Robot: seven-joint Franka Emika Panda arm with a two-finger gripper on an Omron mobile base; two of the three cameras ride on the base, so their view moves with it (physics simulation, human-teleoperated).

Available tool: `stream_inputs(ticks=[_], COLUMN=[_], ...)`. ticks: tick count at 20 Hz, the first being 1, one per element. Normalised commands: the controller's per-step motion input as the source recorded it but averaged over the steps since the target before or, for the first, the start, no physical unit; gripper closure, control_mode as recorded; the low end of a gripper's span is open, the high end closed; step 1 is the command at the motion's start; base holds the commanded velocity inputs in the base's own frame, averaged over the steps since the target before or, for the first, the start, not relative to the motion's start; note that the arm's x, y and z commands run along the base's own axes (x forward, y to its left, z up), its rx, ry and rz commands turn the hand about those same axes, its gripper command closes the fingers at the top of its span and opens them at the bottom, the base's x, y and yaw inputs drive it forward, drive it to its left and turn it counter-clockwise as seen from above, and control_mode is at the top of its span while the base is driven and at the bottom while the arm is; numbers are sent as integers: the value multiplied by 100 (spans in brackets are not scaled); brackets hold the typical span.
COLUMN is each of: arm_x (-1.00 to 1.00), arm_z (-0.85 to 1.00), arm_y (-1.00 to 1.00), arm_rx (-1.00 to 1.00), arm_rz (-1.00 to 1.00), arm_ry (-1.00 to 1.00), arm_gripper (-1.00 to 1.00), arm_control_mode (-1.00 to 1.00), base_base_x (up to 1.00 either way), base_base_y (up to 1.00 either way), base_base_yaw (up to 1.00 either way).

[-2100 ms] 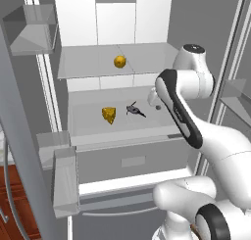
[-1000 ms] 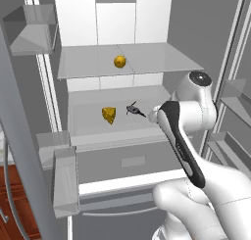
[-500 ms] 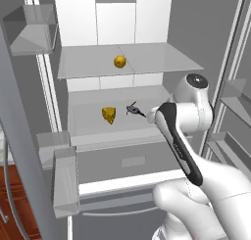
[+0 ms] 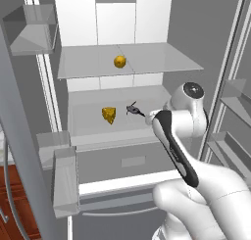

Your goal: Take the cheese, fish, and lemon from the fridge and place them on the plate on the dining counter to create an appetizer plate.

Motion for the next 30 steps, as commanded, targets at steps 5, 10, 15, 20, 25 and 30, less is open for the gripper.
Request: stream_inputs(ticks=[5, 10, 15, 20, 25, 30], arm_x=[24, 28, 27, 24, 22, 19], arm_z=[-9, 0, 0, -1, -7, -14], arm_y=[0, 0, 0, 0, -2, -4], arm_rx=[0, 0, 0, 0, 0, 0], arm_rz=[0, 0, 1, 1, 4, 5], arm_ry=[-3, 0, 0, 0, 0, 0], arm_gripper=[-100, -100, -100, -100, -100, -100], arm_control_mode=[-100, -100, -100, -100, -100, -100], base_base_x=[0, 0, 0, 0, 0, 0], base_base_y=[0, 0, 0, 0, 0, 0], base_base_yaw=[0, 0, 0, 0, 0, 0])
